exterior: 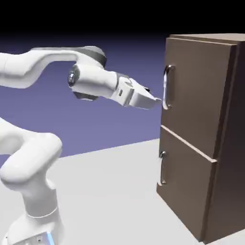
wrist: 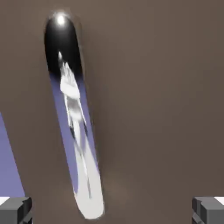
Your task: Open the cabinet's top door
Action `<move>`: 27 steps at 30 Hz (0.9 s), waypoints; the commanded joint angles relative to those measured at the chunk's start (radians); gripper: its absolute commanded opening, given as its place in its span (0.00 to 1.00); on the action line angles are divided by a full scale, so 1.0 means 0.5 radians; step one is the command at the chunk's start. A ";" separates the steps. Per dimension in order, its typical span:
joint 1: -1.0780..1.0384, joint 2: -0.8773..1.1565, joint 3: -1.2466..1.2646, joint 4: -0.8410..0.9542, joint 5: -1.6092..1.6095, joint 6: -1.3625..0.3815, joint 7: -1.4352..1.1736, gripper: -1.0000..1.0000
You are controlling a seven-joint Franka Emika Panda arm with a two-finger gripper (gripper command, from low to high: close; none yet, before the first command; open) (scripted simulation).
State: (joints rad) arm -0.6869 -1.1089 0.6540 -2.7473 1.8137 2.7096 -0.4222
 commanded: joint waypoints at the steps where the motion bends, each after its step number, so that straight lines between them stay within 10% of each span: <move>1: -0.034 -0.026 0.031 0.003 0.087 -0.016 -0.056 0.50; 20: -0.791 -0.190 0.616 0.290 1.362 -0.305 -0.849 0.50; 21: -0.791 -0.190 0.616 0.290 1.362 -0.305 -0.849 0.00; 27: -0.560 -0.224 0.255 -0.012 1.092 -0.723 -0.909 0.00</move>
State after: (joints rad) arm -0.9670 -1.2209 0.7813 -2.7533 2.3586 2.3469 -0.8764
